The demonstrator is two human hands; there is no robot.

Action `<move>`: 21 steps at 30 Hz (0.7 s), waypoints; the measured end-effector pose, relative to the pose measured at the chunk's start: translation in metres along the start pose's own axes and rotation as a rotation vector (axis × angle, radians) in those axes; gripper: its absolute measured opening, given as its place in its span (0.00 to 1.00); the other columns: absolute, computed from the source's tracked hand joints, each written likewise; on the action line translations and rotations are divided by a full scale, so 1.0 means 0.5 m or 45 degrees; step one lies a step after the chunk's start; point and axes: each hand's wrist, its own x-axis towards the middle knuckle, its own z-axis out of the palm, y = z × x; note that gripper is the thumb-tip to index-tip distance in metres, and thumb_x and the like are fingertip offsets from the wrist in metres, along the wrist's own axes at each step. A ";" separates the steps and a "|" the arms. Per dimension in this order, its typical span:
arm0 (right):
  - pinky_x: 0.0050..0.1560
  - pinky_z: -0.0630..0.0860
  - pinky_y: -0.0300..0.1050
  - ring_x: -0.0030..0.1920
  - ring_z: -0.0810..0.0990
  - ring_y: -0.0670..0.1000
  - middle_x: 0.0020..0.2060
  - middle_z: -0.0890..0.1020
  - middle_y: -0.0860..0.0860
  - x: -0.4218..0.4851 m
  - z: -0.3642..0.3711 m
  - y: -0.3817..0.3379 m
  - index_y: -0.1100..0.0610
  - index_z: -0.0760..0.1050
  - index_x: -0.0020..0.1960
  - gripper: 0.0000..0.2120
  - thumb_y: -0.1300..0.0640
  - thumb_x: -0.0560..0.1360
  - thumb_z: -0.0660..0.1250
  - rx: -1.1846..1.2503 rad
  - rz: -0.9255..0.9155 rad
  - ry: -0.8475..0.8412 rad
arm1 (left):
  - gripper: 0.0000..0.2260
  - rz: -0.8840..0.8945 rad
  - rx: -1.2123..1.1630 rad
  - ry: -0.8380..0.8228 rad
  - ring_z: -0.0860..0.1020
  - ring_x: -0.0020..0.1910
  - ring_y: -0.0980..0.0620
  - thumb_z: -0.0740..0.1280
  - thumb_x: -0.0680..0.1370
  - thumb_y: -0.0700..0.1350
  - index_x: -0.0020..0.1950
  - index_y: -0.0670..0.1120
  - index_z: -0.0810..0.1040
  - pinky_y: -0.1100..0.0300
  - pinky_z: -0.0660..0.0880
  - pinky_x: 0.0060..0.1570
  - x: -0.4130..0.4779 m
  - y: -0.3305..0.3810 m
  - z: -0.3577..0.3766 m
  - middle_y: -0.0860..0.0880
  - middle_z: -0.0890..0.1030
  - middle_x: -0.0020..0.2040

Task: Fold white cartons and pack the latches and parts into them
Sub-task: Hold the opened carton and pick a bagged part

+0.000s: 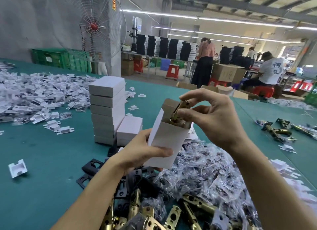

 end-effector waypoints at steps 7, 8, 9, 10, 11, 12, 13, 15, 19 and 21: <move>0.38 0.78 0.36 0.34 0.81 0.42 0.36 0.86 0.48 0.009 0.001 0.011 0.52 0.85 0.44 0.07 0.59 0.68 0.79 -0.189 -0.002 -0.197 | 0.18 0.020 0.009 0.063 0.82 0.45 0.48 0.76 0.65 0.41 0.54 0.48 0.82 0.55 0.80 0.37 0.000 0.002 0.007 0.50 0.83 0.43; 0.39 0.78 0.36 0.36 0.81 0.43 0.36 0.86 0.47 0.011 0.002 0.011 0.52 0.86 0.44 0.06 0.58 0.68 0.79 -0.177 -0.009 -0.184 | 0.18 0.026 0.000 0.063 0.82 0.46 0.48 0.76 0.65 0.41 0.54 0.49 0.82 0.54 0.80 0.38 0.000 0.003 0.007 0.50 0.83 0.44; 0.41 0.78 0.36 0.37 0.82 0.43 0.36 0.86 0.46 0.013 0.004 0.010 0.52 0.86 0.44 0.06 0.58 0.68 0.79 -0.149 -0.008 -0.175 | 0.17 0.032 -0.010 0.063 0.82 0.46 0.48 0.77 0.65 0.41 0.53 0.49 0.83 0.53 0.81 0.38 -0.001 0.004 0.006 0.49 0.84 0.44; 0.41 0.77 0.35 0.37 0.81 0.41 0.35 0.85 0.44 0.014 0.006 0.010 0.52 0.86 0.44 0.06 0.58 0.68 0.79 -0.127 -0.011 -0.176 | 0.17 0.033 -0.020 0.062 0.82 0.46 0.47 0.77 0.65 0.40 0.53 0.50 0.83 0.51 0.81 0.38 -0.001 0.005 0.005 0.48 0.84 0.45; 0.40 0.74 0.30 0.37 0.80 0.38 0.34 0.85 0.41 0.015 0.010 0.010 0.52 0.86 0.44 0.06 0.58 0.68 0.79 -0.132 -0.024 -0.191 | 0.17 0.031 -0.031 0.061 0.83 0.46 0.46 0.77 0.65 0.40 0.53 0.50 0.83 0.50 0.81 0.38 0.000 0.004 0.004 0.48 0.84 0.45; 0.40 0.71 0.27 0.37 0.79 0.34 0.33 0.83 0.37 0.015 0.013 0.009 0.52 0.86 0.45 0.05 0.58 0.69 0.78 -0.165 -0.042 -0.209 | 0.17 0.026 -0.043 0.060 0.83 0.46 0.45 0.77 0.65 0.40 0.53 0.51 0.84 0.49 0.81 0.37 0.000 0.005 0.003 0.47 0.84 0.46; 0.40 0.69 0.25 0.38 0.78 0.32 0.32 0.81 0.34 0.015 0.014 0.008 0.52 0.87 0.45 0.04 0.56 0.70 0.77 -0.215 -0.060 -0.221 | 0.17 0.021 -0.062 0.058 0.83 0.46 0.45 0.77 0.65 0.40 0.52 0.51 0.84 0.49 0.81 0.36 -0.001 0.006 0.004 0.47 0.84 0.46; 0.44 0.68 0.28 0.44 0.76 0.35 0.36 0.81 0.36 0.016 0.013 0.007 0.50 0.87 0.45 0.09 0.47 0.73 0.71 -0.381 -0.069 -0.277 | 0.16 0.014 -0.099 0.059 0.84 0.44 0.44 0.78 0.65 0.40 0.51 0.51 0.84 0.49 0.80 0.34 -0.001 0.007 0.004 0.47 0.84 0.45; 0.52 0.66 0.39 0.52 0.71 0.45 0.47 0.77 0.42 0.005 0.000 0.019 0.46 0.85 0.48 0.17 0.39 0.75 0.61 -0.498 -0.040 -0.202 | 0.23 0.027 -0.168 0.093 0.84 0.46 0.42 0.80 0.63 0.42 0.57 0.47 0.82 0.51 0.80 0.34 -0.001 0.010 0.002 0.44 0.84 0.48; 0.48 0.68 0.31 0.50 0.75 0.44 0.48 0.78 0.44 -0.008 -0.015 0.030 0.47 0.83 0.50 0.06 0.50 0.78 0.67 -0.363 -0.050 0.034 | 0.21 0.047 -0.237 0.157 0.84 0.47 0.41 0.80 0.63 0.40 0.54 0.47 0.83 0.50 0.81 0.35 0.000 0.012 0.001 0.43 0.85 0.49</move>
